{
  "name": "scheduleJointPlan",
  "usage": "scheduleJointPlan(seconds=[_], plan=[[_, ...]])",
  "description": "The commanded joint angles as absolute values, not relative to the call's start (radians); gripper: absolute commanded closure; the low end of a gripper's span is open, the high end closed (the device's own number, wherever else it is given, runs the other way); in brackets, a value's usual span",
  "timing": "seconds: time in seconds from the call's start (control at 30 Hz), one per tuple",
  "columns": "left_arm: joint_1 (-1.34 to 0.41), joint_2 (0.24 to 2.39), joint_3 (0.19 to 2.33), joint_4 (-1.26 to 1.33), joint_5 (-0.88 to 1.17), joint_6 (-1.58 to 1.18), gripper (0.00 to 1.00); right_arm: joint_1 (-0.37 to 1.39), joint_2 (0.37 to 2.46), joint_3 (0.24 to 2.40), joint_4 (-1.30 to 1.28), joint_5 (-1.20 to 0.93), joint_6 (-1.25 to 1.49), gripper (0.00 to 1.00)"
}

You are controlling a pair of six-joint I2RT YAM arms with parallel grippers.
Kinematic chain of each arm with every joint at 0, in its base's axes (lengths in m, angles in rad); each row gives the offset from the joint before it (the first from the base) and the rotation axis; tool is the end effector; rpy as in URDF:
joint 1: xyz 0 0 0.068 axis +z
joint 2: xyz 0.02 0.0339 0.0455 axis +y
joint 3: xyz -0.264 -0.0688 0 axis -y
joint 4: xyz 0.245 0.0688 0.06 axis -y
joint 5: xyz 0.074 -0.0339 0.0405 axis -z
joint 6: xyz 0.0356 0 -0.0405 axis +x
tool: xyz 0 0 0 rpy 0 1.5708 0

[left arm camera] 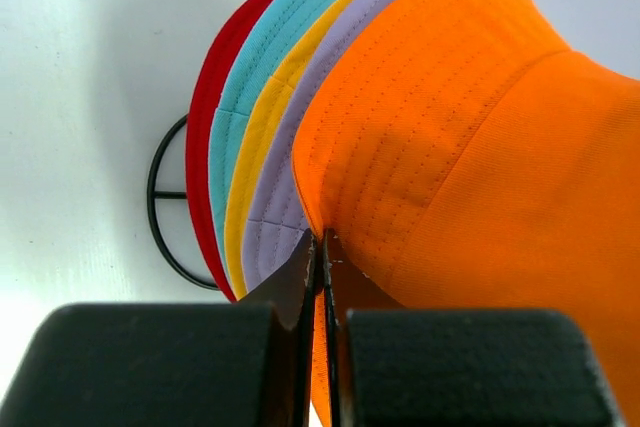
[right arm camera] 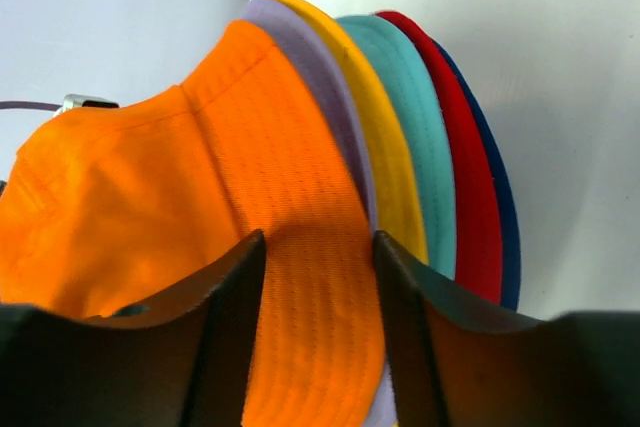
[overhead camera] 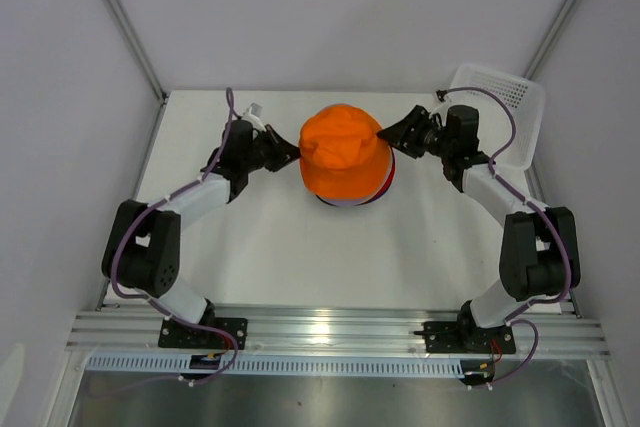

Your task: Stack the hats

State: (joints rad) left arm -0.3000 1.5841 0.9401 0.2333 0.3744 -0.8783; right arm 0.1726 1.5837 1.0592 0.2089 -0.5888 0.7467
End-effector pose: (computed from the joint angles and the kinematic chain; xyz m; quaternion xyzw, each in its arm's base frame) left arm 0.3340 -0.1170 0.2356 -0.1366 0.8168 -0.4286 0.3612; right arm 0.3552 0.0820 0.2746 0.0559 0.7912 0.4598 0.3994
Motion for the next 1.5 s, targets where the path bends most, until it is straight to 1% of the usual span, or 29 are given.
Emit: scheduleJointPlan(seconds=[0.0,0.03,0.1,0.13,0.2,0.23,0.27,0.77,0.87,0.97,1.03,1.07,1.1,1.17,1.2,1.23,1.3,1.47], plan=[[-0.331,1.629,0.980,0.161,0.328,-0.816,0.99,0.179,1.569,1.035,0.262,-0.634,0.769,0.51],[-0.334,1.637,0.986,0.155,0.325,-0.810,0.99,0.178,1.572,1.031,0.261,-0.637,0.770,0.60],[-0.344,1.661,0.989,0.150,0.321,-0.805,0.99,0.178,1.575,1.022,0.262,-0.640,0.769,0.68],[-0.345,1.667,0.991,0.150,0.318,-0.805,0.99,0.178,1.575,1.020,0.262,-0.638,0.769,0.74],[-0.348,1.678,0.982,0.164,0.316,-0.811,0.99,0.178,1.575,1.016,0.256,-0.634,0.762,0.80],[-0.348,1.678,0.974,0.167,0.314,-0.811,0.99,0.176,1.574,1.015,0.256,-0.632,0.761,0.93],[-0.351,1.678,0.976,0.169,0.308,-0.810,0.99,0.176,1.575,1.014,0.250,-0.627,0.759,1.00],[-0.388,1.752,0.963,0.146,0.241,-0.761,0.99,0.169,1.598,0.960,0.271,-0.586,0.749,1.00],[-0.393,1.758,0.927,0.207,0.261,-0.761,0.99,0.167,1.598,0.963,0.264,-0.575,0.744,1.00],[-0.393,1.744,0.851,0.348,0.320,-0.764,0.99,0.158,1.597,0.969,0.259,-0.584,0.746,1.00],[-0.393,1.715,0.796,0.431,0.350,-0.756,0.95,0.152,1.591,0.973,0.259,-0.594,0.750,1.00],[-0.393,1.703,0.786,0.460,0.386,-0.756,0.90,0.150,1.588,0.982,0.255,-0.597,0.750,1.00],[-0.391,1.672,0.754,0.475,0.405,-0.756,0.78,0.149,1.582,0.985,0.250,-0.600,0.750,1.00],[-0.391,1.634,0.732,0.508,0.432,-0.770,0.65,0.149,1.560,0.991,0.238,-0.595,0.749,1.00],[-0.391,1.587,0.697,0.518,0.442,-0.797,0.57,0.149,1.552,0.991,0.235,-0.588,0.749,1.00],[-0.391,1.563,0.683,0.528,0.443,-0.813,0.53,0.149,1.545,0.991,0.230,-0.581,0.752,1.00],[-0.390,1.516,0.643,0.560,0.437,-0.868,0.46,0.149,1.508,0.985,0.206,-0.549,0.759,1.00],[-0.388,1.387,0.612,0.534,0.390,-0.939,0.45,0.172,1.405,0.888,0.167,-0.447,0.805,1.00]])
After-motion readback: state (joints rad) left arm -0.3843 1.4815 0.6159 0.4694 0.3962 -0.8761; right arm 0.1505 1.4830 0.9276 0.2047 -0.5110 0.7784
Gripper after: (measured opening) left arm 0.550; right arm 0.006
